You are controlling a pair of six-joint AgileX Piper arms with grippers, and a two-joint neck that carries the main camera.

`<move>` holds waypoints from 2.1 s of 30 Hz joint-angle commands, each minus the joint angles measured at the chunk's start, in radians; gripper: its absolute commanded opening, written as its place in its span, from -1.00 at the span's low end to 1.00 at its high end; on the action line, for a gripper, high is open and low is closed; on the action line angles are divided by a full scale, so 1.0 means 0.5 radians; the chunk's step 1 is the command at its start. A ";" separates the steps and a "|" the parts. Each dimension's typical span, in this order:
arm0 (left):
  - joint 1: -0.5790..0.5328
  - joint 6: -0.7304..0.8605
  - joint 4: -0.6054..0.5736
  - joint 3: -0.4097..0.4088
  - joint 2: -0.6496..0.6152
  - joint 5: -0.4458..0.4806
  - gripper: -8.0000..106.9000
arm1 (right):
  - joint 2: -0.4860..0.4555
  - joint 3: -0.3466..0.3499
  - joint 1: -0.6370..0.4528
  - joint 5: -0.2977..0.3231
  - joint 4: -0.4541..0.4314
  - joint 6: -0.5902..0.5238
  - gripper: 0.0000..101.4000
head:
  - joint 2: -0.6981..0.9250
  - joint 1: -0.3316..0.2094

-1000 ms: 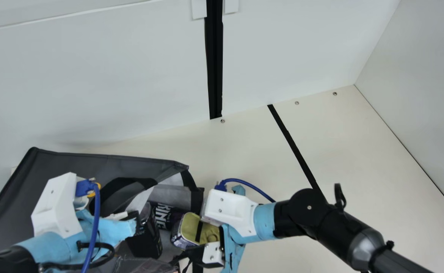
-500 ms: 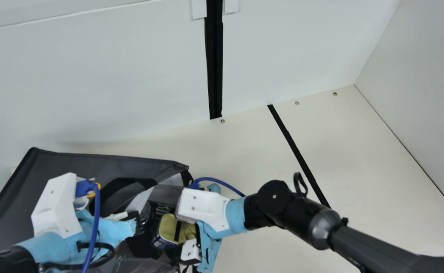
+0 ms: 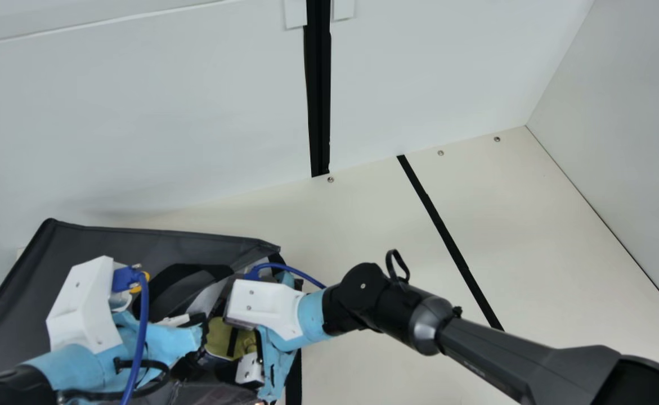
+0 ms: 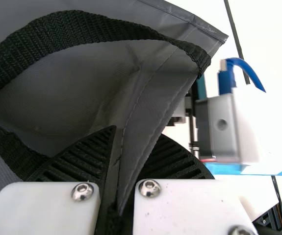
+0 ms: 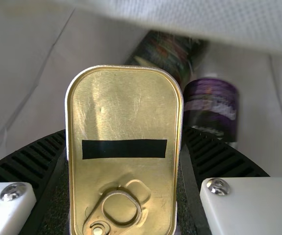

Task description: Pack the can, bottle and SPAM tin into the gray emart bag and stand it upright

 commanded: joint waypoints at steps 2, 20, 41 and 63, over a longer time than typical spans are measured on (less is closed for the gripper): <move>0.000 0.000 0.000 0.000 0.000 0.000 -1.00 | 0.039 -0.056 0.017 -0.030 0.017 0.013 -1.00 | -0.002 -0.045; 0.000 0.000 0.000 0.000 0.000 0.000 -1.00 | 0.109 -0.160 0.037 -0.099 0.067 0.027 -0.74 | -0.002 -0.045; 0.000 0.000 0.000 0.000 0.000 0.000 -1.00 | 0.034 -0.100 -0.003 -0.042 0.090 0.015 0.65 | -0.002 -0.045; 0.000 0.000 0.000 0.000 0.000 0.000 -1.00 | -0.231 0.148 -0.240 0.193 0.077 -0.024 0.87 | -0.002 -0.045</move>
